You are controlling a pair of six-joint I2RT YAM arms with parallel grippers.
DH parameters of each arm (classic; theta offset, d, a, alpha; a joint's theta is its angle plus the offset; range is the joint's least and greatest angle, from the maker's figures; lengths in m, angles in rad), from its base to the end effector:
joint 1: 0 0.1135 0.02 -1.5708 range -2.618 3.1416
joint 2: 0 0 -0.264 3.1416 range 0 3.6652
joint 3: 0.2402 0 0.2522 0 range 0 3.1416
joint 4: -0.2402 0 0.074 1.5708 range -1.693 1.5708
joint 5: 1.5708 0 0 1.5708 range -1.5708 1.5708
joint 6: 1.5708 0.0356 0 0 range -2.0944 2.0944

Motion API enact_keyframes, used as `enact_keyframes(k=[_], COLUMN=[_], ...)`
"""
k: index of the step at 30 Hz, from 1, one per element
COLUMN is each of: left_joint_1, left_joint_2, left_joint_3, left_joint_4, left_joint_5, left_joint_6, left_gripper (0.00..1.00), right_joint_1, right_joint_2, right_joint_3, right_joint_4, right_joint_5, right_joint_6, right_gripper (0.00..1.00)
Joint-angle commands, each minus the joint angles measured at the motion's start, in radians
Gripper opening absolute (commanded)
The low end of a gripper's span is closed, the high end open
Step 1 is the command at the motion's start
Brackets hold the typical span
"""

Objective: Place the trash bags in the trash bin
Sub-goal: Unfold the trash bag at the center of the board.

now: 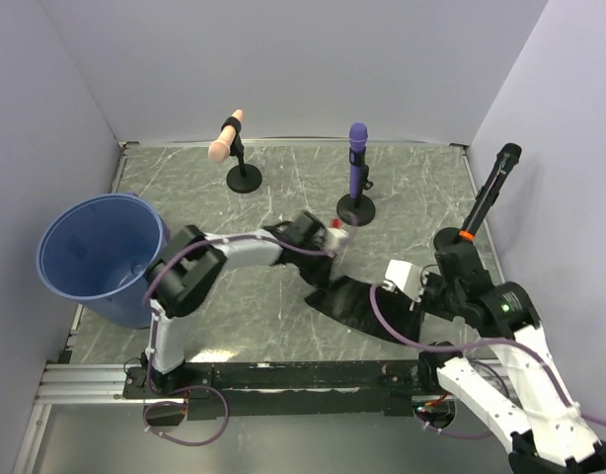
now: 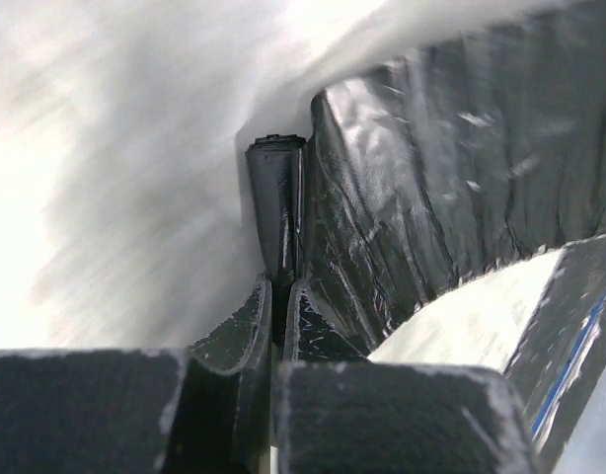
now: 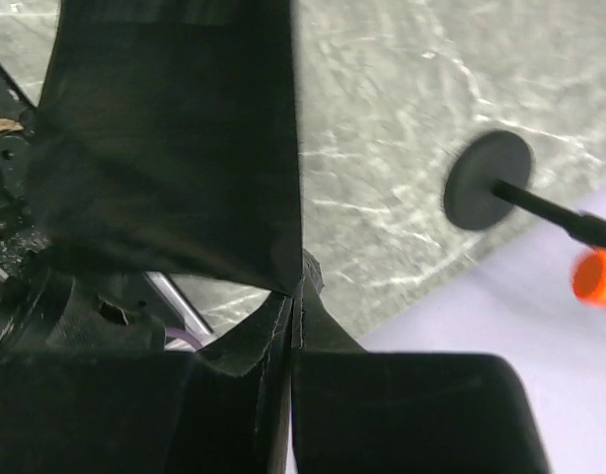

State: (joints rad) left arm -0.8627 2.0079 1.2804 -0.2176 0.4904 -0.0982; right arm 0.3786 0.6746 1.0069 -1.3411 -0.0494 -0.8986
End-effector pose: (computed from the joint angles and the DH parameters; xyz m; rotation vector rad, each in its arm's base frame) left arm 0.2580 -0.3272 0.1492 1.1830 2.3697 -0.9805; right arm 0.0776 0.0328 0.3223 -1.5545 2.0631 -0.1300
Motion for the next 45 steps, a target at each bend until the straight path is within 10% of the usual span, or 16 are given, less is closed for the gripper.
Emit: enact_keyframes(k=[1,9,19,28,45], left_joint_1=[0.177,0.263,0.277,0.301,0.419], left_joint_2=[-0.118,-0.349,-0.535,-0.601,-0.712], left_joint_3=[-0.096,-0.178,-0.046,0.117,0.080], left_joint_4=[-0.102,-0.063,-0.297,-0.480,-0.465], left_joint_5=[0.026,0.126,0.057,0.017,0.060], left_joint_6=[-0.024,0.040,0.219,0.357,0.167], left_gripper=[0.01,0.01,0.01,0.01,0.01], right_joint_1=[-0.006,-0.006,-0.026,-0.015,0.158], right_joint_2=[0.069,0.241,0.400,0.589,0.957], right_joint_3=[-0.045,-0.053,0.136,0.234,0.248], right_joint_4=[0.112,0.233,0.419,0.621,0.832], right_joint_5=[-0.072,-0.250,-0.486,-0.710,-0.745], right_joint_6=[-0.010,0.098,0.289,0.441,0.405], right_gripper=[0.00,0.47,0.81,0.93,0.99])
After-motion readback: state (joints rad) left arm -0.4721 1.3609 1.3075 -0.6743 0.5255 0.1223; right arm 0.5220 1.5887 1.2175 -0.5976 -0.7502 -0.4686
